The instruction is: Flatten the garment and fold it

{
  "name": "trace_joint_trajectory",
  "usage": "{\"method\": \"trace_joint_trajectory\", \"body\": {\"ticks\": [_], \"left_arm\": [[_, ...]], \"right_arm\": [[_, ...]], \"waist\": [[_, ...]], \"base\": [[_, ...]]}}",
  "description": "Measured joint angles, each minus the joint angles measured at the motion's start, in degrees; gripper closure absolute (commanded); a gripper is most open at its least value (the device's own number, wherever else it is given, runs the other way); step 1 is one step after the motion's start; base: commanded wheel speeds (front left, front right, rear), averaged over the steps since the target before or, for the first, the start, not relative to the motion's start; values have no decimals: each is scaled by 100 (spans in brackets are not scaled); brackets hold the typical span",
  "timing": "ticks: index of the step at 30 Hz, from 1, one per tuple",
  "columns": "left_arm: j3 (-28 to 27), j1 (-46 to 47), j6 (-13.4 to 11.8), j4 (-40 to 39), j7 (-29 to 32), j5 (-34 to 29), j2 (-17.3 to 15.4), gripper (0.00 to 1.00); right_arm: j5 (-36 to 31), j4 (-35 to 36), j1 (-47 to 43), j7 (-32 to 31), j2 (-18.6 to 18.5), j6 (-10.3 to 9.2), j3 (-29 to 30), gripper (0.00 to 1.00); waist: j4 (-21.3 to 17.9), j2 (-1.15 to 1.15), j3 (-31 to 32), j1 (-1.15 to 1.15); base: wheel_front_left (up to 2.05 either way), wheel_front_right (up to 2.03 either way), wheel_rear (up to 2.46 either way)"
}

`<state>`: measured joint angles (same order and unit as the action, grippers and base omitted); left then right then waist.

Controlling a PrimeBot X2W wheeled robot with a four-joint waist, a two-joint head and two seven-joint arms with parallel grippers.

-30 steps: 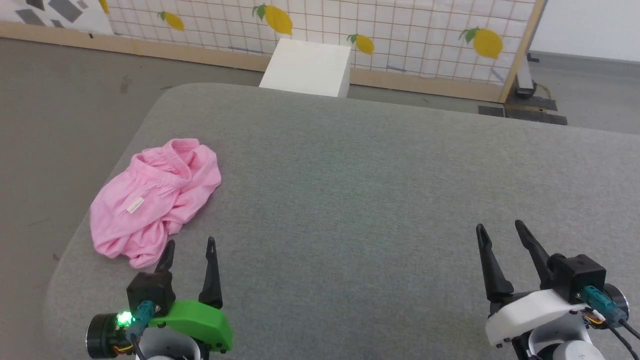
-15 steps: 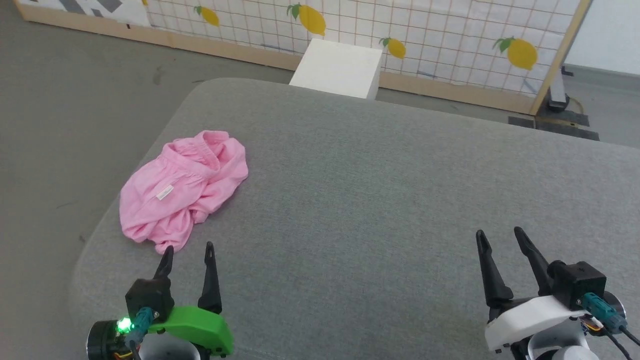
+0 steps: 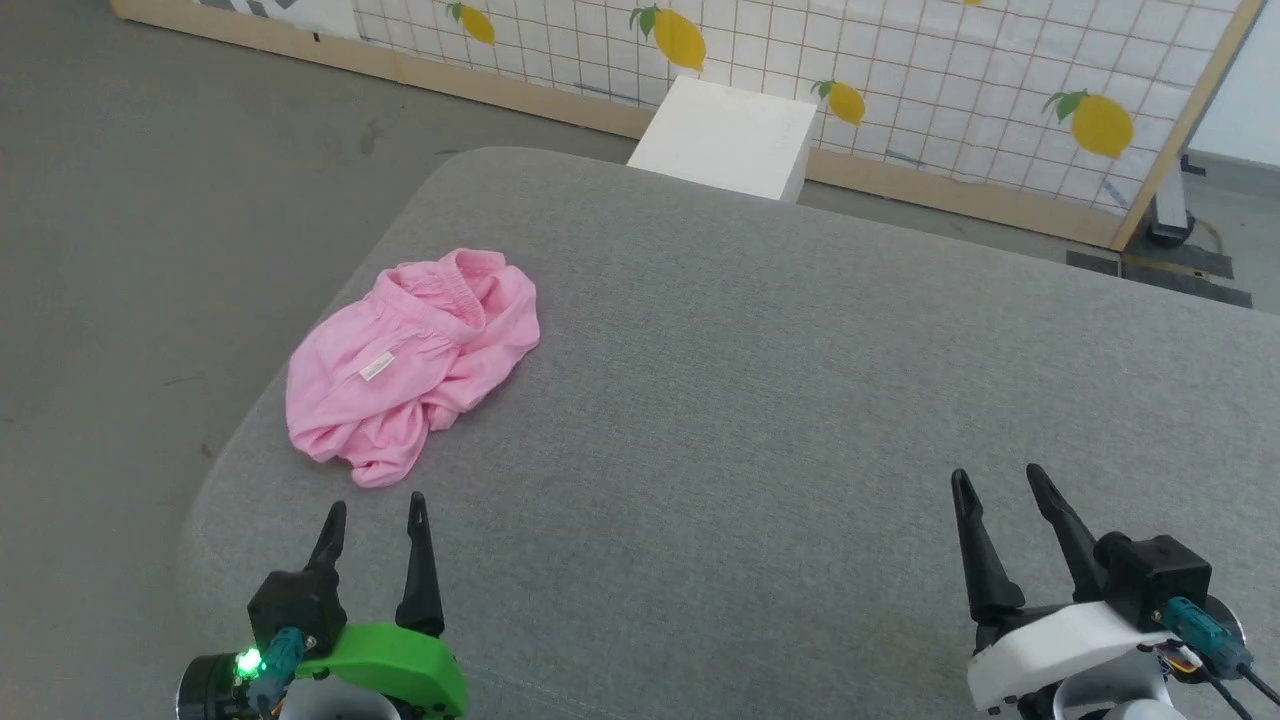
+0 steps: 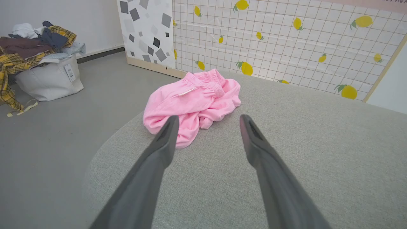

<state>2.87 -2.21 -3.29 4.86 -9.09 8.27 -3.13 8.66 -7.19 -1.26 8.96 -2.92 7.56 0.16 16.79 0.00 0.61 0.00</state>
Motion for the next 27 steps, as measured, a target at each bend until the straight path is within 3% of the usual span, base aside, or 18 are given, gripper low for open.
{"method": "trace_joint_trajectory", "body": {"ticks": [27], "left_arm": [[51,-119,-138,242,-312,99,0,0]], "right_arm": [[114,-245,-108,319,1,0,-24,0]], "waist": [[574,0,64,0]], "base": [[0,0,0]]}}
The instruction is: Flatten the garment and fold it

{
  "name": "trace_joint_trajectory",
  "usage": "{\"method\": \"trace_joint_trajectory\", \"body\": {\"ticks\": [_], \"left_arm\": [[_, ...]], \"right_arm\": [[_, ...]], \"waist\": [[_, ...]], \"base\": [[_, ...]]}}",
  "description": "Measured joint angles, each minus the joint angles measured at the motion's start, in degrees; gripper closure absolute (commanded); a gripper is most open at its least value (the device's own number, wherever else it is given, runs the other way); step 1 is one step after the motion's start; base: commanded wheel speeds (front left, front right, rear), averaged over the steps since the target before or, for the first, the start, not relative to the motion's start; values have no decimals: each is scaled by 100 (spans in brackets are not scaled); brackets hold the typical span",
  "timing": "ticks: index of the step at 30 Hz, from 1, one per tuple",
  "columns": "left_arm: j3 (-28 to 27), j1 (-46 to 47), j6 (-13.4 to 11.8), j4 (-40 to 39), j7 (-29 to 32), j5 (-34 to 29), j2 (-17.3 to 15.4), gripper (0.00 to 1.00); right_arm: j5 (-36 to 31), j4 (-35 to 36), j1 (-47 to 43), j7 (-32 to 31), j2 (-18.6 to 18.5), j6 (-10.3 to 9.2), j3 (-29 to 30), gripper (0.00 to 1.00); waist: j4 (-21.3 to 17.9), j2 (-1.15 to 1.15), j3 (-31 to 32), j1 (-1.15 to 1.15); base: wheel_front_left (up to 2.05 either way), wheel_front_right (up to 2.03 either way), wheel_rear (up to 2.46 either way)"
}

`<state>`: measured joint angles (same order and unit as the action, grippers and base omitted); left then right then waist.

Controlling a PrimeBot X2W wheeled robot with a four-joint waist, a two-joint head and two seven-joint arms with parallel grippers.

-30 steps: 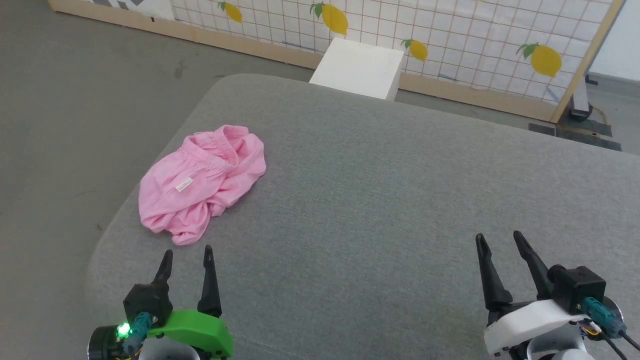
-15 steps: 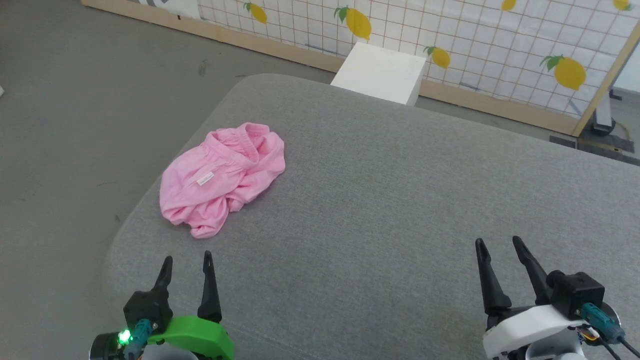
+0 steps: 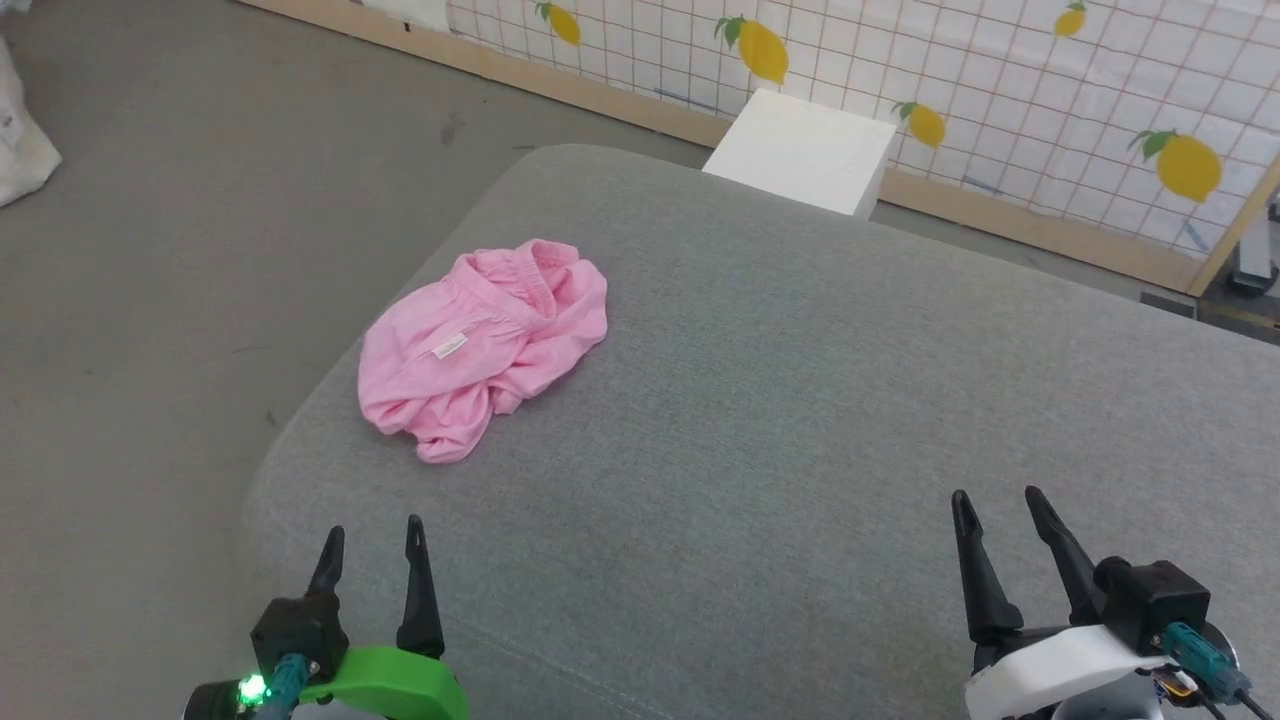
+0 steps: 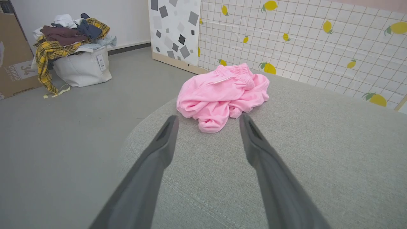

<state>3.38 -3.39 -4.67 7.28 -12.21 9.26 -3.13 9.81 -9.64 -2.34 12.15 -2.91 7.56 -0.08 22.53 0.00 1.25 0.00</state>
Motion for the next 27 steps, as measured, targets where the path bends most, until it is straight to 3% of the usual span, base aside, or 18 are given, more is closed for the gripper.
{"method": "trace_joint_trajectory", "body": {"ticks": [27], "left_arm": [[86,32,-93,136,-252,243,-1,0]], "right_arm": [[129,-143,-10,231,0,0,41,0]], "waist": [[397,0,-150,0]], "base": [[0,0,0]]}}
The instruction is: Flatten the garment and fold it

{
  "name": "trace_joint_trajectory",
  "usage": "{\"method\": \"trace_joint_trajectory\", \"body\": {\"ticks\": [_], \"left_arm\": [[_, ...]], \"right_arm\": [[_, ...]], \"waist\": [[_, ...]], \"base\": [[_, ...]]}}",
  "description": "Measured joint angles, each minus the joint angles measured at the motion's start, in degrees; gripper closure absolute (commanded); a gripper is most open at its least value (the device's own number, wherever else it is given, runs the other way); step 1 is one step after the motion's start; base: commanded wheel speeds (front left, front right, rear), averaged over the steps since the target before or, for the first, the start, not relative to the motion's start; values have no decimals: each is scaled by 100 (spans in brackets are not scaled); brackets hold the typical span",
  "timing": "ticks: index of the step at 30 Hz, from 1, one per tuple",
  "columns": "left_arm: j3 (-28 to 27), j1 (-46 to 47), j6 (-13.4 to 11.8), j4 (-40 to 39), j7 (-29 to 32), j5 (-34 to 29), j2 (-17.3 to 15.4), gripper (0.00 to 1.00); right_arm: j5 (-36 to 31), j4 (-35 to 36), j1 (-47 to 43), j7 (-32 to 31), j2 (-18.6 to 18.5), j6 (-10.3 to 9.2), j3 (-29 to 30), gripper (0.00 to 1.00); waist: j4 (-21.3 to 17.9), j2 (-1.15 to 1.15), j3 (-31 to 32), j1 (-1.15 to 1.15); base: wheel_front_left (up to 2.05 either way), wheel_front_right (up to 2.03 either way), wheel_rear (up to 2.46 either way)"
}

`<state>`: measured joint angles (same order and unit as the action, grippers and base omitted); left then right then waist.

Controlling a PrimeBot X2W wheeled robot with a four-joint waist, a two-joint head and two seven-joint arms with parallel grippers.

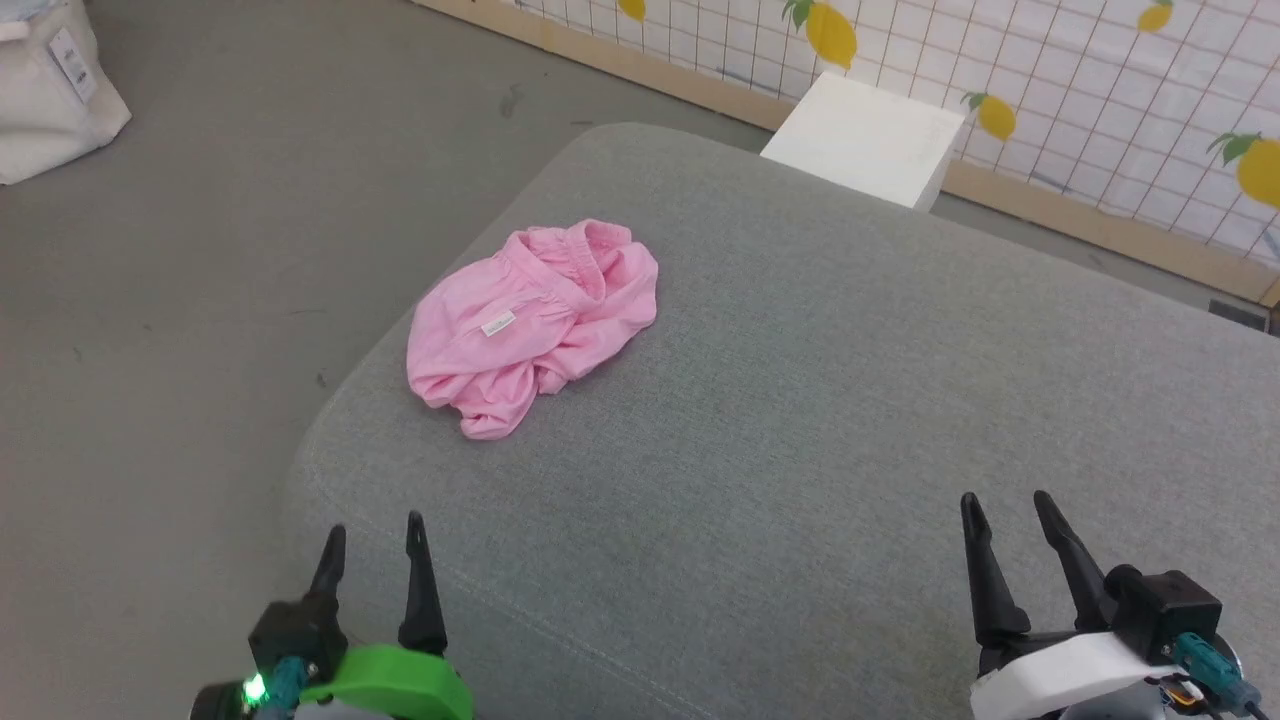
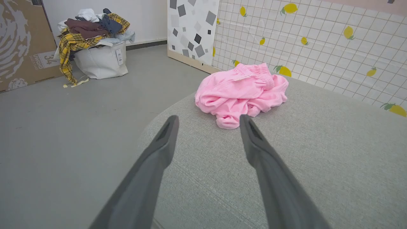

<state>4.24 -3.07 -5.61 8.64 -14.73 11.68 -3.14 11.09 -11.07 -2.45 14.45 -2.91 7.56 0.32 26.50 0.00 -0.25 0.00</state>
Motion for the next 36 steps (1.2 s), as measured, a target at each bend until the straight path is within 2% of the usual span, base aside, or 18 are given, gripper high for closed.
{"method": "trace_joint_trajectory", "body": {"ticks": [6,12,15,20,22,26,29,32,36], "left_arm": [[-81,603,156,33,-1,26,-77,0],[-230,1837,557,609,186,410,-260,0],[-344,2576,806,1022,614,779,-356,0],[-375,3818,1102,1827,1806,1259,-788,0],[-425,4271,1121,2190,2475,1456,-1000,0],[-542,4849,1133,2573,3786,1928,-1191,0],[-557,5099,980,2747,4649,2115,-1222,0],[-457,5146,771,2810,5279,2124,-1294,0],[-374,5152,613,2785,5738,2151,-1263,0]], "right_arm": [[-60,103,3,-53,1,0,69,0],[-263,341,21,-237,1,0,151,0],[-402,523,82,-363,4,0,197,0],[-577,894,261,-573,3,0,268,0],[-633,1002,303,-647,3,0,266,0],[-700,1167,319,-725,7,0,347,0],[-736,1278,319,-749,7,0,456,0],[-770,1421,318,-792,7,0,519,0],[-814,1590,318,-814,7,0,580,0]], "waist": [[-25,0,-157,0],[-86,0,-416,0],[-151,0,-593,0],[-310,0,-966,0],[-407,0,-1144,0],[-629,0,-1482,0],[-794,0,-1731,-1],[-944,0,-1973,-1],[-1095,0,-2292,-1]], "base": [[0,0,0],[0,0,0],[0,0,0],[0,0,0],[0,0,0],[0,0,0],[0,0,0],[0,0,0],[0,0,0]]}}
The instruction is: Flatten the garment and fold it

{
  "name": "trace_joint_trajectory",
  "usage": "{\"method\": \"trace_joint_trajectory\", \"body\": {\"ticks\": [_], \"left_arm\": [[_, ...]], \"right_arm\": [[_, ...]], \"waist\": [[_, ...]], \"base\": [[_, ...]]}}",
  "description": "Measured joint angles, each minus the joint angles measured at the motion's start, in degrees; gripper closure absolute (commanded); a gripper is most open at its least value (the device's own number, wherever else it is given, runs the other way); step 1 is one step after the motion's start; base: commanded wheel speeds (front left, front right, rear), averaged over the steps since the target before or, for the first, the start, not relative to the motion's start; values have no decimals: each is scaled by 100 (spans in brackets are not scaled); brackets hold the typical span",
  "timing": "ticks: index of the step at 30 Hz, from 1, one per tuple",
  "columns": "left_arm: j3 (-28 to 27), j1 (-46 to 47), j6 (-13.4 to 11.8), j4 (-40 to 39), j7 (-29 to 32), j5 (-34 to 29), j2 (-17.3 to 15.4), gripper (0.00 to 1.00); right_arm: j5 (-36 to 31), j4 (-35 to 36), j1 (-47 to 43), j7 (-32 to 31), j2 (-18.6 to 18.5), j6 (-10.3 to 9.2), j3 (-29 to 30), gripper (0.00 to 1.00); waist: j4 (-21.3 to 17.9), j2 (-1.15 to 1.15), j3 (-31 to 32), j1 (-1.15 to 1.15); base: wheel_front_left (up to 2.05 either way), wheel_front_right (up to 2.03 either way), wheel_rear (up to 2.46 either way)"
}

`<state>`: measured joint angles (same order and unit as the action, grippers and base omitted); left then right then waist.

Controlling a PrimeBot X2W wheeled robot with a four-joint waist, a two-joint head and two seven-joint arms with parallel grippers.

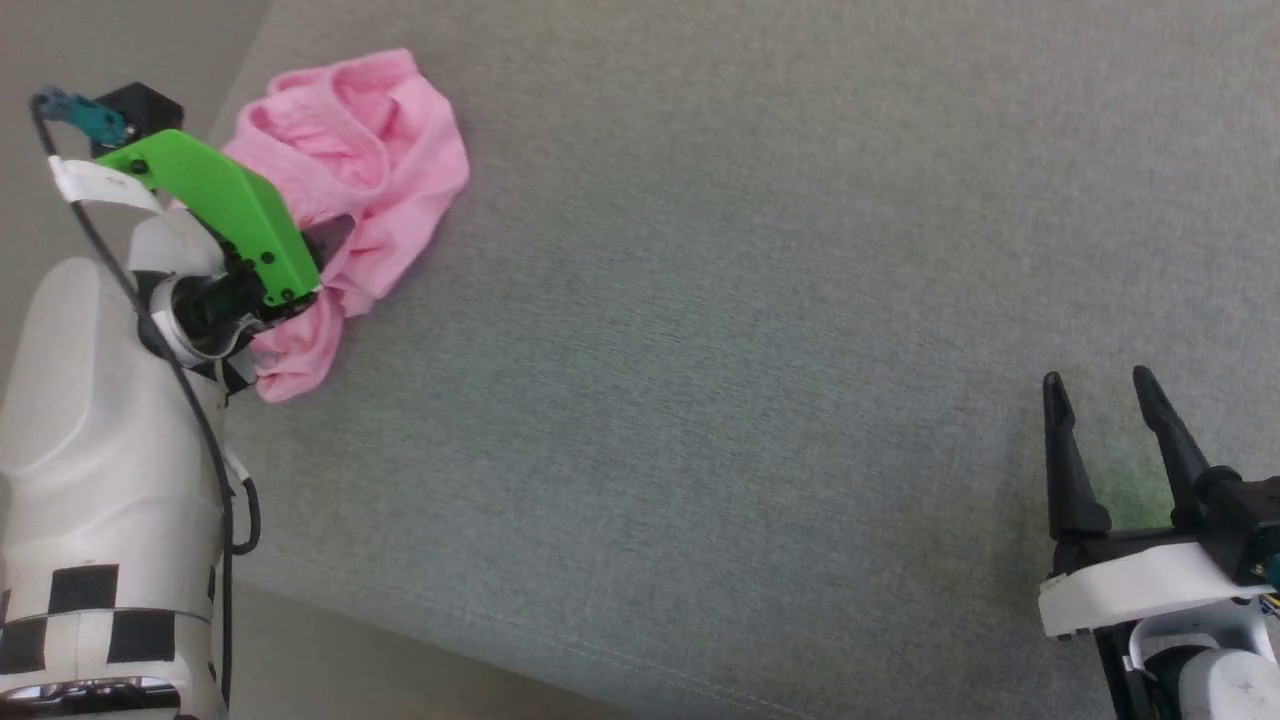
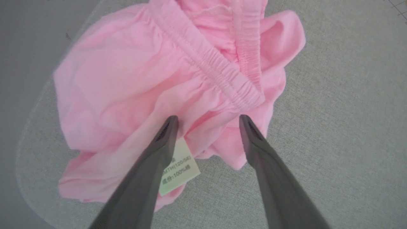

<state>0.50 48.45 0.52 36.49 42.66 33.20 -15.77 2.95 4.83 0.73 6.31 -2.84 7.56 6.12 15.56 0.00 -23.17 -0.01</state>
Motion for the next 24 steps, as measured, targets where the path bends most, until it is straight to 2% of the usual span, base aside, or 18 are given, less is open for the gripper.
{"method": "trace_joint_trajectory", "body": {"ticks": [3,8,9,10,12,18,24], "left_arm": [[71,-13,-78,-36,179,2,20,0],[80,-55,-136,-115,120,18,121,0],[81,-58,-138,-140,24,14,125,56],[78,-65,-133,-166,-135,11,127,100],[74,-103,-99,-177,-435,-11,126,100],[130,-57,209,-268,-1404,-301,-66,100],[348,531,510,-549,-2162,-438,-243,100]], "right_arm": [[-9,98,1,-36,0,0,30,0],[-43,166,1,-85,0,0,82,0],[-43,175,1,-87,0,0,86,0],[-43,179,1,-103,0,0,88,0],[-42,171,2,-110,0,0,75,0],[25,-21,40,-73,0,0,-18,0],[292,-449,43,149,0,0,-178,0]], "waist": [[-73,0,-206,0],[-123,0,-470,1],[-125,0,-508,1],[-124,0,-537,1],[-118,0,-544,0],[-119,0,-315,1],[-194,0,125,1]], "base": [[0,0,0],[0,0,0],[0,0,0],[0,0,0],[0,0,0],[0,0,0],[0,0,0]]}}
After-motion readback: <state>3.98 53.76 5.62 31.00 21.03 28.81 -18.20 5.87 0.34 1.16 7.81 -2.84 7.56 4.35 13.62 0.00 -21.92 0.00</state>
